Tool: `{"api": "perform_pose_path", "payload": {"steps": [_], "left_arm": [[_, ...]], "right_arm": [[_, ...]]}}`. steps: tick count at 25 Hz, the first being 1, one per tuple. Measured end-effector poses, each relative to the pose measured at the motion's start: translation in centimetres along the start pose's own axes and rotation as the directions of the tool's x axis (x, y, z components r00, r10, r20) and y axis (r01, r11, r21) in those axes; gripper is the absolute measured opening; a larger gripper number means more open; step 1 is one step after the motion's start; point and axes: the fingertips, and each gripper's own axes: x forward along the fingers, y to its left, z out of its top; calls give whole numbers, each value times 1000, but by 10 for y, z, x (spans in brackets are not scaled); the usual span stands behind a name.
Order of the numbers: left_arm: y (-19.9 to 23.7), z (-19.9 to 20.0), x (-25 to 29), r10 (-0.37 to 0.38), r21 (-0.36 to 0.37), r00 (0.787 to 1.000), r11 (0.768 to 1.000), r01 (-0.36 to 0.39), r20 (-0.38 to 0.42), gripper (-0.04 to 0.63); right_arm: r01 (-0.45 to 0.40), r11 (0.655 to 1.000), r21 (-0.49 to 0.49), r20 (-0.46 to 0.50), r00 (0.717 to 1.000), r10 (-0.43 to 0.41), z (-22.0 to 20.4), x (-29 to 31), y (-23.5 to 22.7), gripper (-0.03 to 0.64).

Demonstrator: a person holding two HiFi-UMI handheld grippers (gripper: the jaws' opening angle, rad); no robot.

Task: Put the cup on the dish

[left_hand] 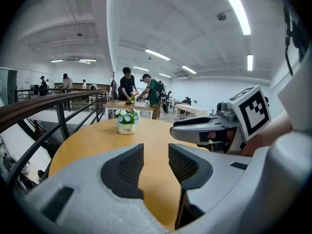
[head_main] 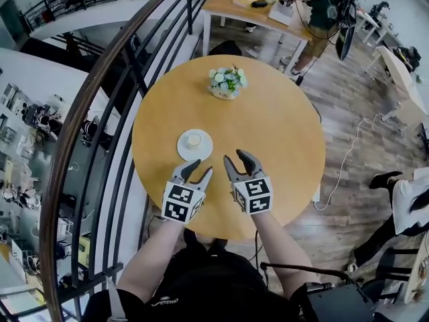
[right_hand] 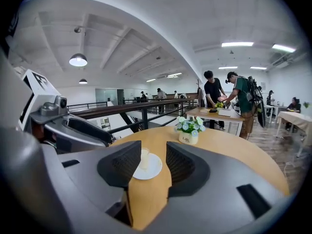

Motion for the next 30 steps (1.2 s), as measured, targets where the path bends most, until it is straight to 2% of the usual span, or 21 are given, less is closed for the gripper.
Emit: {"api": "perform_pose_path", "payload": {"steps": [2,5,12,20,25,30], "left_arm": [[-5,15,-4,-9,16,1000,1000,8,19,163],[-11,35,-10,-16,35,998,999,14,54,163],[-40,71,-26,-54,85,992,995,44,117,163],[-65,89,-31,-98,127,981,989,77,166,161],[-68,104,-41,-96,136,972,988,68,214,124],[-67,100,-47,-97,135,973,988,70,208,118]], "right_arm": [[16,1000,14,32,999,-16,16,-16,-2,152],[37,998,50,73,997,-41,34,-39,-2,97],[86,992,93,152,983,-100,64,-90,-6,84],[100,991,91,182,976,-115,68,-117,-7,72],[98,991,89,190,975,-113,72,-122,-4,61],[88,993,80,187,977,-101,72,-120,4,55]]}}
